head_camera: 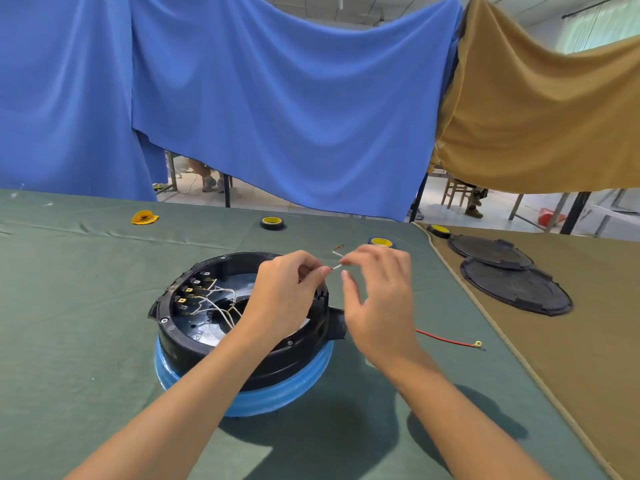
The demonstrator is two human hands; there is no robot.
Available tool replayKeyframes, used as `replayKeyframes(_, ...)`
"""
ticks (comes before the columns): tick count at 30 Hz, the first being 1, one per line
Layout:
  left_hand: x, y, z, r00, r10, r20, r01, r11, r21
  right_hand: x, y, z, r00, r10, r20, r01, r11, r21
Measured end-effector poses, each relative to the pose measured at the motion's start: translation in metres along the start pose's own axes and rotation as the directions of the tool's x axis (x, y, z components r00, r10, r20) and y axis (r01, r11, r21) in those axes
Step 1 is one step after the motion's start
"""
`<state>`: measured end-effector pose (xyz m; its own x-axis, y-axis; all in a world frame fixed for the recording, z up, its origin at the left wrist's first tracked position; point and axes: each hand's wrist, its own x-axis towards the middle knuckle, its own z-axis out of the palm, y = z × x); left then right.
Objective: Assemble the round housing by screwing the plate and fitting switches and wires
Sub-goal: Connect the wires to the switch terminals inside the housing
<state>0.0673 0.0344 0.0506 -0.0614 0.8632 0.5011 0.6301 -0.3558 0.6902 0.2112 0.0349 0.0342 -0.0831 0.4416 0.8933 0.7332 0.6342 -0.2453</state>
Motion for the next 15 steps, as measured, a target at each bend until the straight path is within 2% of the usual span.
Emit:
replayKeyframes(2,0.0,0.001,-0.003,1.0,-0.002,0.027,0.003,1.0,-0.003,0.002,0.0,0.003,0.986,-0.154,0.066,0.158,0.984,-0.078)
replayKeyframes(6,0.001,-0.005,-0.019,0.993,-0.06,0.103,0.06,0.998,-0.006,0.008,-0.003,0.006,0.96,-0.234,0.151,0.26,0.949,-0.181)
replayKeyframes(8,0.002,-0.01,-0.031,0.986,-0.074,0.147,0.079,0.996,-0.035,0.014,-0.007,0.009,0.943,-0.271,0.193,0.305,0.937,-0.17)
replayKeyframes(11,0.001,-0.016,-0.048,0.981,-0.063,0.184,0.082,0.992,-0.096,0.023,-0.02,0.015,0.921,-0.307,0.241,0.344,0.93,-0.128)
replayKeyframes(13,0.001,-0.023,-0.059,0.982,-0.058,0.178,0.061,0.998,-0.009,0.028,-0.03,0.02,0.907,-0.301,0.294,0.343,0.934,-0.102)
replayKeyframes(15,0.0,-0.03,-0.069,0.987,-0.058,0.149,0.047,0.996,0.08,0.033,-0.041,0.026,0.891,-0.25,0.379,0.279,0.96,-0.021)
